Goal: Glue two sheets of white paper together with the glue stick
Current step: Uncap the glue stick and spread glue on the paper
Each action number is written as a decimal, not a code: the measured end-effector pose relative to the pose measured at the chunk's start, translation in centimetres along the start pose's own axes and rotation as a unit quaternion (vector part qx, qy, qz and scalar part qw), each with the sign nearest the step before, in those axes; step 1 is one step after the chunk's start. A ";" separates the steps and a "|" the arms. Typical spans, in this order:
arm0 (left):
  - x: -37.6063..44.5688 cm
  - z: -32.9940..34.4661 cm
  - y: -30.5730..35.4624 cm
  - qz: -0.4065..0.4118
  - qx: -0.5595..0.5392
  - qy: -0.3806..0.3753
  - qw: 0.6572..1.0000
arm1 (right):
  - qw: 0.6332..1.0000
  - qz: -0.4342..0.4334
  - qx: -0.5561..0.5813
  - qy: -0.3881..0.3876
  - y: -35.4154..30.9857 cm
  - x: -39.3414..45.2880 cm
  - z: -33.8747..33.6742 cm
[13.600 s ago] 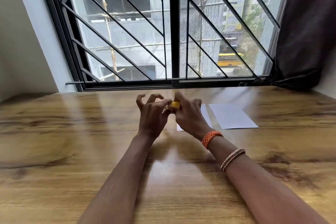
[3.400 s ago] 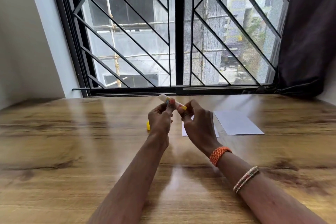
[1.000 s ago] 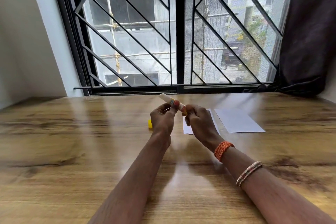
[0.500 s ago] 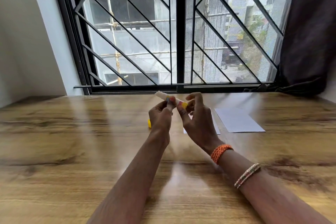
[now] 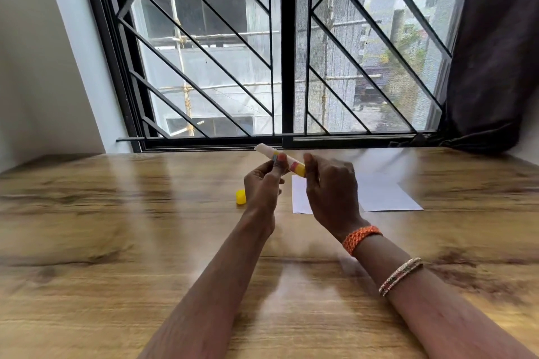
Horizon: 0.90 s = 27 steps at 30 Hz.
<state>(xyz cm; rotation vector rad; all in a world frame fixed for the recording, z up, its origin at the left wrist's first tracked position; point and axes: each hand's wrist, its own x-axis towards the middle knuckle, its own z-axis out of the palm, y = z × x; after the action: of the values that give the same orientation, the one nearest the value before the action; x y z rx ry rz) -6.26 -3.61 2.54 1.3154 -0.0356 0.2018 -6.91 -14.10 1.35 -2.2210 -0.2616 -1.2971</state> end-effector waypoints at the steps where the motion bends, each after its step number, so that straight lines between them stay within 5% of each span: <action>1: 0.0 -0.1 0.0 -0.001 -0.001 0.005 1.000 | 0.999 -0.034 -0.034 0.006 -0.1 0.1 -0.2; 7: 0.3 -0.8 0.1 -0.011 -0.012 0.051 0.999 | 0.957 -0.229 -0.171 -0.060 -1.0 0.0 -0.1; 16: 0.5 -1.1 0.2 -0.020 -0.008 0.075 0.997 | 0.974 -0.201 -0.039 -0.092 -1.2 -0.1 -0.3; 21: 0.3 -1.0 0.2 -0.023 0.001 0.017 1.000 | 0.985 -0.019 0.153 -0.080 -1.0 0.1 -0.1; 27: 0.3 -1.1 0.4 -0.019 0.002 0.059 0.998 | 0.981 -0.169 -0.001 -0.097 -1.3 0.0 0.1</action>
<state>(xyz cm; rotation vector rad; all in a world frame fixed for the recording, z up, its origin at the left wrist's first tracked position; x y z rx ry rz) -6.11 -2.40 2.67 1.3054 0.0904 0.2471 -7.39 -12.95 1.73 -2.3783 -0.7405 -1.2442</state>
